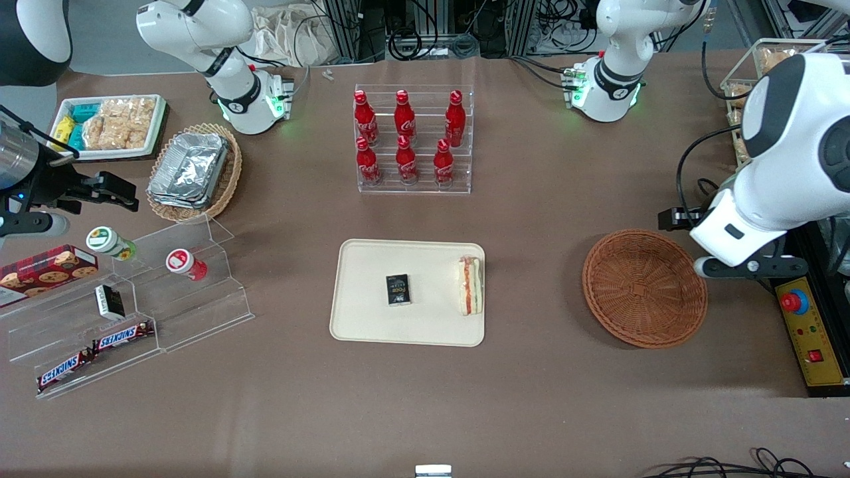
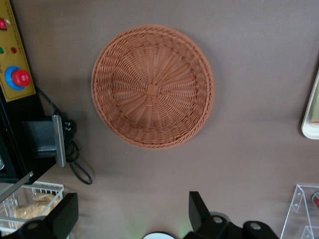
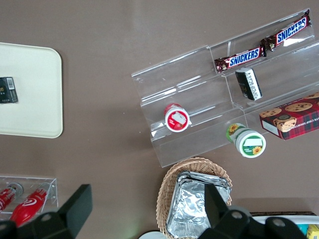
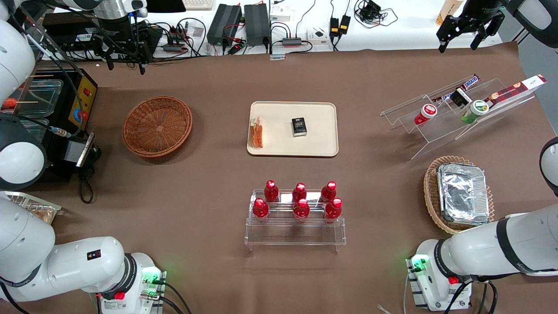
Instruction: Place sandwich from basket to tray
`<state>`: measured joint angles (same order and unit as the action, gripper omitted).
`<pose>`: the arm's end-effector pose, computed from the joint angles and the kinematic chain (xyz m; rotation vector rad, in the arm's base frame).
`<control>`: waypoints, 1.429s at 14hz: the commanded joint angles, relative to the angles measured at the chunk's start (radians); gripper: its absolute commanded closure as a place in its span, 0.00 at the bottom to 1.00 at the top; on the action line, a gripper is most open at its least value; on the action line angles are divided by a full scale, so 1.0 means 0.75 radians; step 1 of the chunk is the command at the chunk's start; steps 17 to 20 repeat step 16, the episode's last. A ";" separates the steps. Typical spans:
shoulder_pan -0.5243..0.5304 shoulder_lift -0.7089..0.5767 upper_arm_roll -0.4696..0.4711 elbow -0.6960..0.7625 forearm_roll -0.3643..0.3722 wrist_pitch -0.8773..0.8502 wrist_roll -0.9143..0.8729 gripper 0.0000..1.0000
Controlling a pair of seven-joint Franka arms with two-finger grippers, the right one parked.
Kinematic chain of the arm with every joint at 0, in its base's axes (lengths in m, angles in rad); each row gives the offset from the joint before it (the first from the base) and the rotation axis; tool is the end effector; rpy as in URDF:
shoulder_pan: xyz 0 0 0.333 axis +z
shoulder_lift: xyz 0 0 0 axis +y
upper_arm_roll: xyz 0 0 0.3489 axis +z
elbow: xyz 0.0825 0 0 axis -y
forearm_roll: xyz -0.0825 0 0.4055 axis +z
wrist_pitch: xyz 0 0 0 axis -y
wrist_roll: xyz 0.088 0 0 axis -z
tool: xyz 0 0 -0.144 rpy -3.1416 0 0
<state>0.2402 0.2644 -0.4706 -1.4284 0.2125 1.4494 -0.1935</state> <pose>0.6265 -0.0795 0.5354 -2.9915 0.0489 0.2866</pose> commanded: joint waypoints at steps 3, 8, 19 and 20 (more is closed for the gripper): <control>0.044 -0.054 -0.002 -0.051 -0.024 -0.030 0.068 0.00; 0.008 -0.125 0.138 -0.104 -0.040 -0.024 0.184 0.00; -0.365 -0.301 0.650 -0.331 -0.195 0.145 0.266 0.00; -0.365 -0.301 0.650 -0.331 -0.195 0.145 0.266 0.00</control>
